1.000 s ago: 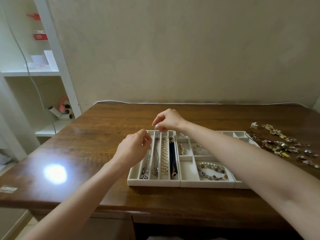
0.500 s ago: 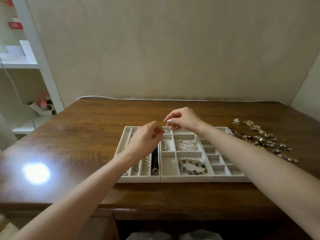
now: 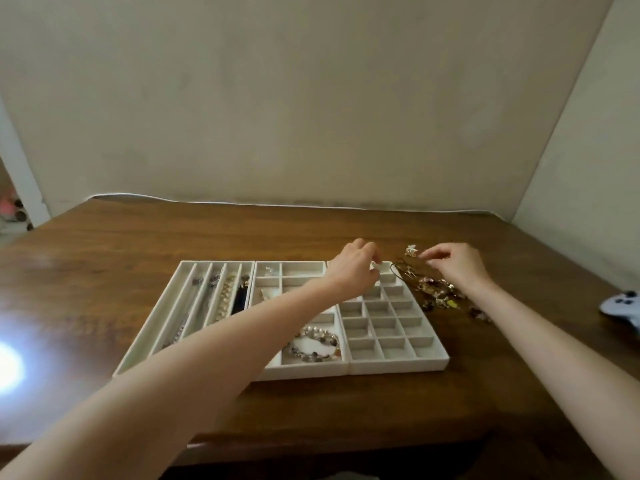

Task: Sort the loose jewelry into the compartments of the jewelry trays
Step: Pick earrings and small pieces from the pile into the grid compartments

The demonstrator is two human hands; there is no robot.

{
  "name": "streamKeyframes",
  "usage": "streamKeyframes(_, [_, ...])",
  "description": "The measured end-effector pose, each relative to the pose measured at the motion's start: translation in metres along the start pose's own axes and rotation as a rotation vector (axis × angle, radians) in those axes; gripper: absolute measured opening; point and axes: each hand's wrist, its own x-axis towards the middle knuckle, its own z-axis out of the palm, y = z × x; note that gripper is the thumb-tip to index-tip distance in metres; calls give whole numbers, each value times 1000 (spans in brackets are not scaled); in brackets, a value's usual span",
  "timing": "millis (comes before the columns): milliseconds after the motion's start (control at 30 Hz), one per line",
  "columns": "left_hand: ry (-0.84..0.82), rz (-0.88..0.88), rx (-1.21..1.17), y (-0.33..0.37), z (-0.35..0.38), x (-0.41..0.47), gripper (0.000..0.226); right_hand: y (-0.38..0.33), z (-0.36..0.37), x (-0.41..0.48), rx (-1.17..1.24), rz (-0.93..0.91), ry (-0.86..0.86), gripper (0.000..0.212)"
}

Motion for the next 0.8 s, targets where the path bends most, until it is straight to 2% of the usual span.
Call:
streamKeyframes(100, [-4,-46,18,7,8,14,29,16,4,7,-172,22,-84,19])
streamKeyframes(267, [-4,-40,38,15,13,23,30,16,26,25,-339,21,-146,39])
streamKeyframes(333, [-1,-21,48,16,13,24,30,14,33,29,-332,30,-168,33])
streamKeyframes(400, [-2,1,60,15,13,25,28,13,35,30,-273,33,-156,16])
streamKeyframes(500, [-5,9,61,15,12,28,27,15,29,33,-251,46,-222,12])
streamKeyframes(567, [-3,-6,25,17,12,32,28,16,19,37,-83,69,-217,13])
streamKeyframes(633, [4,-44,-70,21,13,38,33,14,4,38,219,87,-164,13])
streamKeyframes(800, [-58,-130,-459,37,11,50,67,-5,-34,37,597,19,-98,3])
